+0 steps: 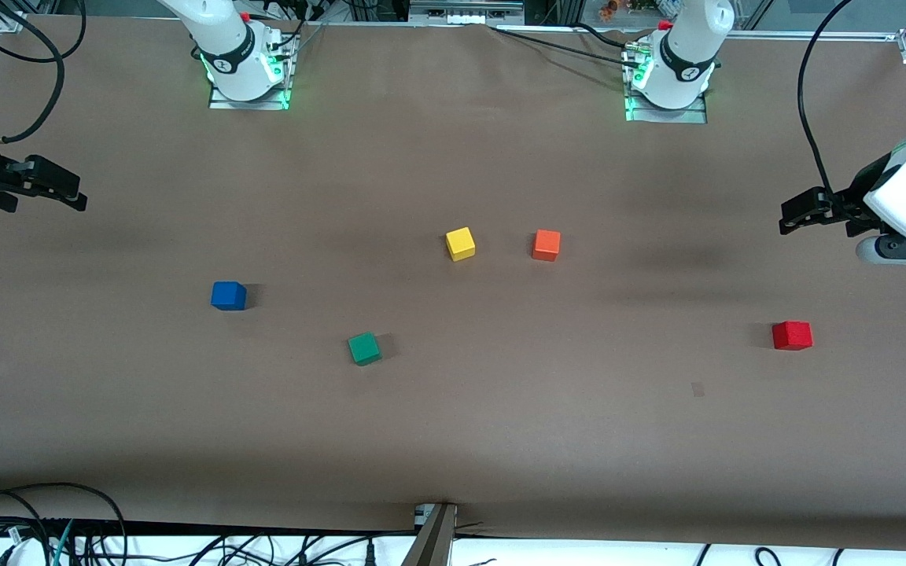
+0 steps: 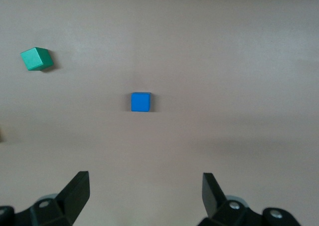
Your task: Pass red block to right arm, stack on blue
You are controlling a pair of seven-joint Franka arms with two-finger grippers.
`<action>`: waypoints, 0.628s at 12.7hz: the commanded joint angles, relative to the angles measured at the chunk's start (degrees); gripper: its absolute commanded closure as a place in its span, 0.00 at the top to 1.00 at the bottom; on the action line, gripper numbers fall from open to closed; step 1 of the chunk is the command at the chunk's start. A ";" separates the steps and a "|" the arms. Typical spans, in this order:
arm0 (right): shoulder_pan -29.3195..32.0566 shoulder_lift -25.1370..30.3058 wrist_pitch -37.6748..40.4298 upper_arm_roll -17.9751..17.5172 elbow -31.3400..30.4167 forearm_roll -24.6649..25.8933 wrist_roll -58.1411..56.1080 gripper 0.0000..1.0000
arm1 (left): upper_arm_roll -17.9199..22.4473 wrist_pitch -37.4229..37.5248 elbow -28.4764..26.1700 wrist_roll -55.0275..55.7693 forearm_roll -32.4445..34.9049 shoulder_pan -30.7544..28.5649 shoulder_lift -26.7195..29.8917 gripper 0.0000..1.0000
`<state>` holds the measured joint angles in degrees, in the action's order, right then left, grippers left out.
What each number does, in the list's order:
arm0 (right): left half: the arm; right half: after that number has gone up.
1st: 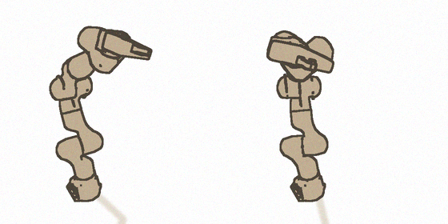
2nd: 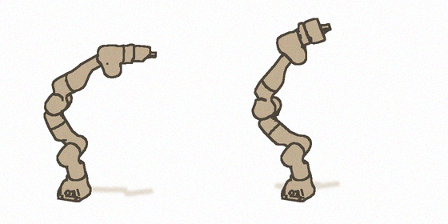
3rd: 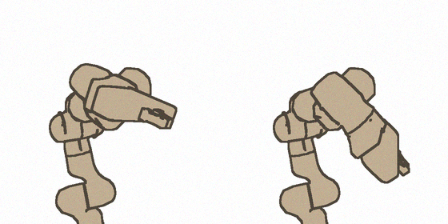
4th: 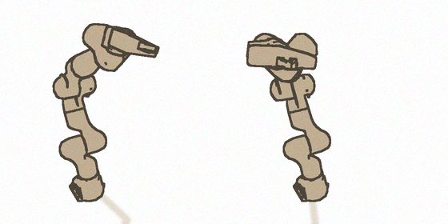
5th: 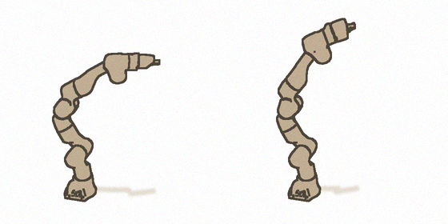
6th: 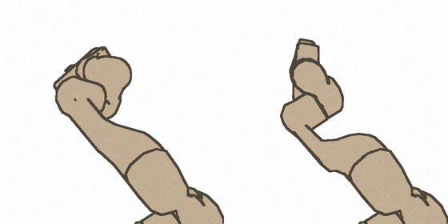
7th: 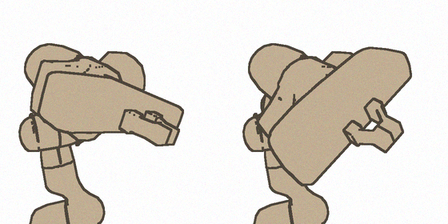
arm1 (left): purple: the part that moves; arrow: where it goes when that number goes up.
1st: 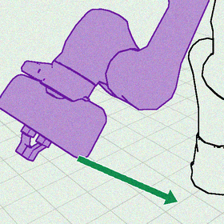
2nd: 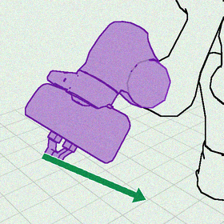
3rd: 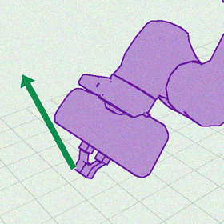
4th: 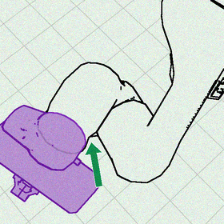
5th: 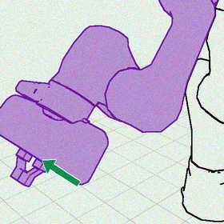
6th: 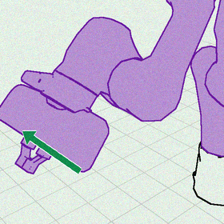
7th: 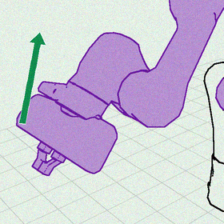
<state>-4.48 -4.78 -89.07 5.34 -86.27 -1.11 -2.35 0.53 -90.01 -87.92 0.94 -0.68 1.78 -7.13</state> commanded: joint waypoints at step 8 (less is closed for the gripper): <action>0.08 0.56 -0.14 -0.07 -0.22 0.50 -0.64 1.00 | -0.27 1.16 4.87 -0.06 -0.54 0.15 -2.19 1.00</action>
<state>-4.48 -4.78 -89.07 5.34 -86.27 -1.11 -2.35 0.32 -89.97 -85.30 0.95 -0.68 1.89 -8.09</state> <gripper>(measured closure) 0.000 0.000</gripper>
